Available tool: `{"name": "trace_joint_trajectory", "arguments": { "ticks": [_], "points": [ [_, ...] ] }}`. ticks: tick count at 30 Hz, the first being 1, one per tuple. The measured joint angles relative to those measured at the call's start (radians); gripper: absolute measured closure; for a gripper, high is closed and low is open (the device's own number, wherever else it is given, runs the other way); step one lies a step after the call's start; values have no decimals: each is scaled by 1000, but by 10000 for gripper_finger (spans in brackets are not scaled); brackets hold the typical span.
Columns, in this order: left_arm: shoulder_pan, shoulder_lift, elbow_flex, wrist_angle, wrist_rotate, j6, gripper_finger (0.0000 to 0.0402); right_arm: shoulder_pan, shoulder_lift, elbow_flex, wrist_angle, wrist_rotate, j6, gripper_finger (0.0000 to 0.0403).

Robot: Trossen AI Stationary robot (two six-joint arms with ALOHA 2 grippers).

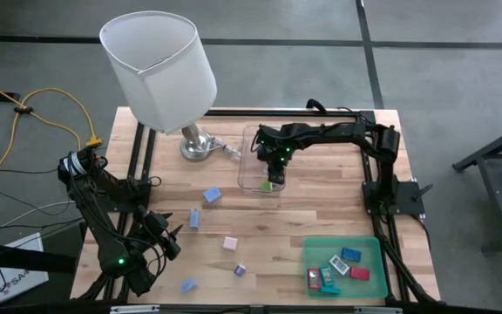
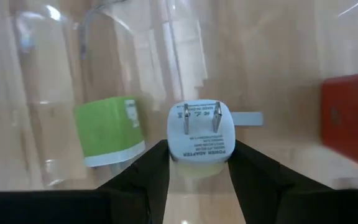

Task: Pick & Place Office items
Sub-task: Put the green charger adapter into the transparent bin, then put the purple charger adapter into the transparent bin

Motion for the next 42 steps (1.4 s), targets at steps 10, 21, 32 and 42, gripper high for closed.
{"name": "trace_joint_trajectory", "arguments": {
  "ticks": [10, 21, 32, 42],
  "points": [
    [0, 0, 0, 0, 0, 0, 170, 6, 0, 0, 10, 35, -8, 254],
    [0, 0, 0, 0, 0, 0, 170, 6, -2, 0, 11, 54, -23, 254],
    [0, 0, 0, 0, 0, 0, 170, 24, -5, 12, -15, 106, -48, 254],
    [0, 0, 0, 0, 0, 0, 170, 37, -8, 85, -76, 125, -50, 254]
  ]
}}
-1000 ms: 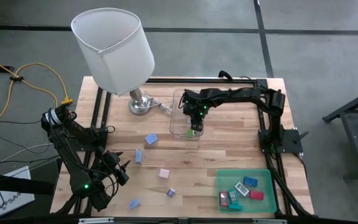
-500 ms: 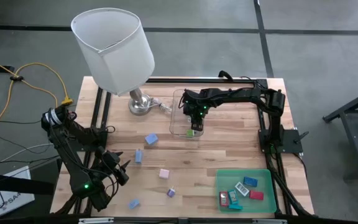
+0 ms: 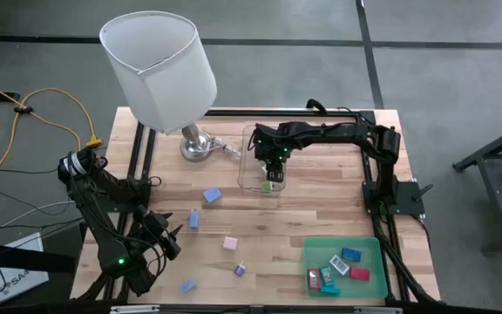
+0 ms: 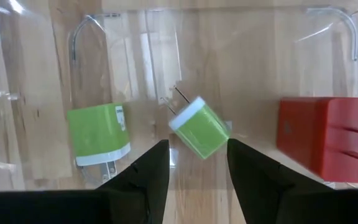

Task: Pick & Place Office items
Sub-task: Put the purple charger adapter into the transparent bin

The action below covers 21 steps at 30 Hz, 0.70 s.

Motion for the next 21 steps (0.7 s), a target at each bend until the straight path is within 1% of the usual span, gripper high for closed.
{"name": "trace_joint_trajectory", "arguments": {
  "ticks": [5, 9, 16, 21],
  "points": [
    [0, 0, 0, 0, 0, 0, 170, 4, 0, 0, -2, 16, 5, 254],
    [0, 0, 0, 0, 0, 0, 170, 6, -13, 0, -3, 51, 20, 254],
    [0, 0, 0, 0, 0, 0, 170, 18, -118, 0, -11, 45, 29, 254],
    [0, 0, 0, 0, 0, 0, 170, 73, -191, 0, -15, 55, -2, 254]
  ]
}}
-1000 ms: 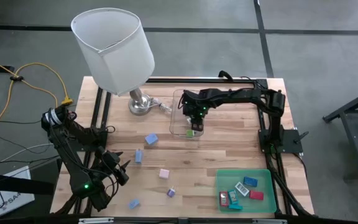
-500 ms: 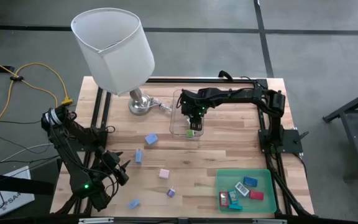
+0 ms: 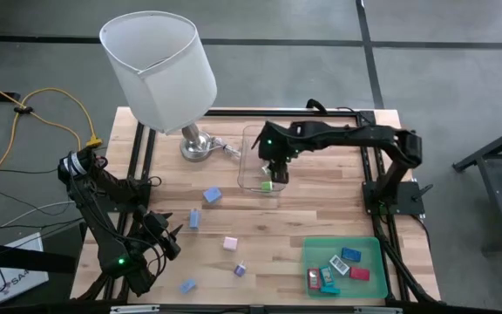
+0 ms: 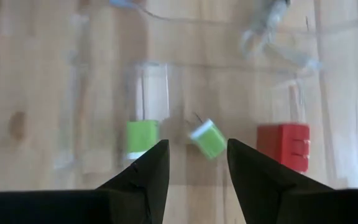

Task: Pick & Place Office items
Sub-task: Put the purple charger adapter into the transparent bin

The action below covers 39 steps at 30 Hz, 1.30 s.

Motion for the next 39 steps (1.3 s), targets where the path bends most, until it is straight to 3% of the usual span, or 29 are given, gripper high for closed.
{"name": "trace_joint_trajectory", "arguments": {
  "ticks": [16, 23, 28, 39],
  "points": [
    [0, 0, 0, 0, 0, 0, 170, 331, -55, 0, 3, -12, -21, 254],
    [0, 0, 0, 0, 0, 0, 170, 480, -55, -1, 120, -33, 17, 254],
    [0, 0, 0, -1, 0, 0, 170, 555, -24, -1, 194, -60, 83, 254],
    [0, 0, 0, 0, 0, 0, 170, 647, 107, 60, 319, -34, 23, 254]
  ]
}}
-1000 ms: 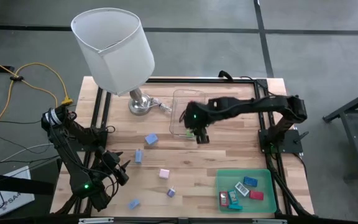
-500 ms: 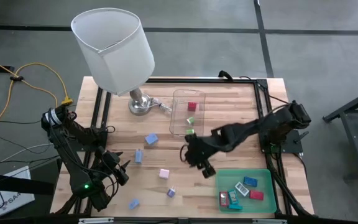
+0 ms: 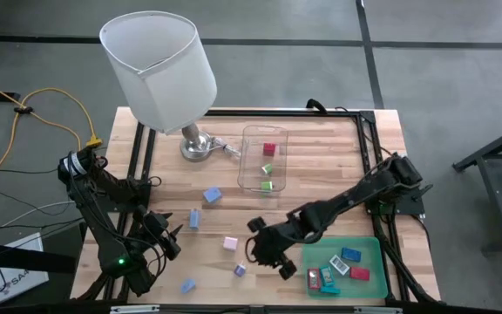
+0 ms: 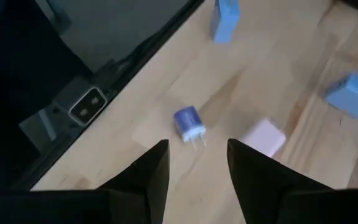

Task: Pick & Place Office items
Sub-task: Put the purple charger adapter into the transparent bin

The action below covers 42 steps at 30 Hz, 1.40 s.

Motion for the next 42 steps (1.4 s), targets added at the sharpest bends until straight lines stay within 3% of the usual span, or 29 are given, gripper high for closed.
{"name": "trace_joint_trajectory", "arguments": {
  "ticks": [7, 13, 21, 32, 42],
  "points": [
    [0, 0, 0, 0, 0, 0, 170, 2, 152, 169, -2, -1, -57, 250],
    [0, 0, 0, -1, 0, 0, 170, 2, 257, 277, -20, -8, -134, 209],
    [0, 0, 0, 0, 0, 0, 170, -6, 305, 282, 42, -115, -230, 164],
    [0, 0, 0, 0, 0, 0, 170, -20, 382, 282, 102, -175, -296, 166],
    [0, 0, 0, 0, 0, 0, 170, -17, 424, 281, 118, -188, -226, 166]
  ]
}}
